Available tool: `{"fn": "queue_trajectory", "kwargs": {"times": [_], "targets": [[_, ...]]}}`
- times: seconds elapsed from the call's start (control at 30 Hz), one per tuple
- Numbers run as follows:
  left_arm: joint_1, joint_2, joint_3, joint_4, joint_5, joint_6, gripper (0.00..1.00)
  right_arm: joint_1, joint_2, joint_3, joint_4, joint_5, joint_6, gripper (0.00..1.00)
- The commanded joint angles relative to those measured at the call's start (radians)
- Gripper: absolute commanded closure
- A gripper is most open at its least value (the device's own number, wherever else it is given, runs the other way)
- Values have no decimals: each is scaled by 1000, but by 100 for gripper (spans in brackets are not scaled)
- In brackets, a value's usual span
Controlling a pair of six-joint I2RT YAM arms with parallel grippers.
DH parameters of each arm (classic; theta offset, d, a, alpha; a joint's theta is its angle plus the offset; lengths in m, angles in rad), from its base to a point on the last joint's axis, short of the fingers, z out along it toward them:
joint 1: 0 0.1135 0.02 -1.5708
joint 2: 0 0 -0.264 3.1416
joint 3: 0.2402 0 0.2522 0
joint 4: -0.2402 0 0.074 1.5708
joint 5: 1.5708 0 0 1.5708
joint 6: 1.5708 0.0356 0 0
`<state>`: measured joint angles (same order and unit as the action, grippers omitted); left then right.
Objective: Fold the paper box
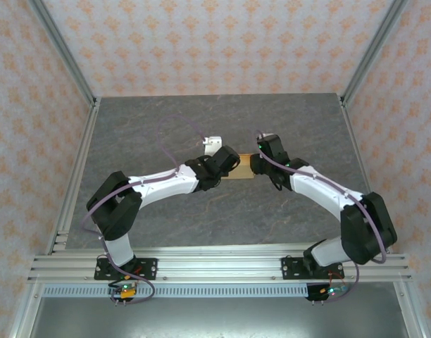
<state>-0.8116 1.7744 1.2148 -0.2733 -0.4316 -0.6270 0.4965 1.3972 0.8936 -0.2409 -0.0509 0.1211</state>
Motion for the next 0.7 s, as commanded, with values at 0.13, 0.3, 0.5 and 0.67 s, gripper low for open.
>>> {"fn": "queue_trajectory", "kwargs": {"times": [0.13,0.3,0.5,0.67], "targets": [[2,41,-43,-64,-37,34,100,-23,-160,14,-124,-17,227,47],[3,41,-52,-44,-42,44,100,-27,-164,80,-155,-17,486,37],[2,36,-66,-32,-49,34,100,-27,-103,88,-95,-36,996,28],[2,36,-70,-27,-48,27,100,-26,14,50,101,-186,1307,24]]}}
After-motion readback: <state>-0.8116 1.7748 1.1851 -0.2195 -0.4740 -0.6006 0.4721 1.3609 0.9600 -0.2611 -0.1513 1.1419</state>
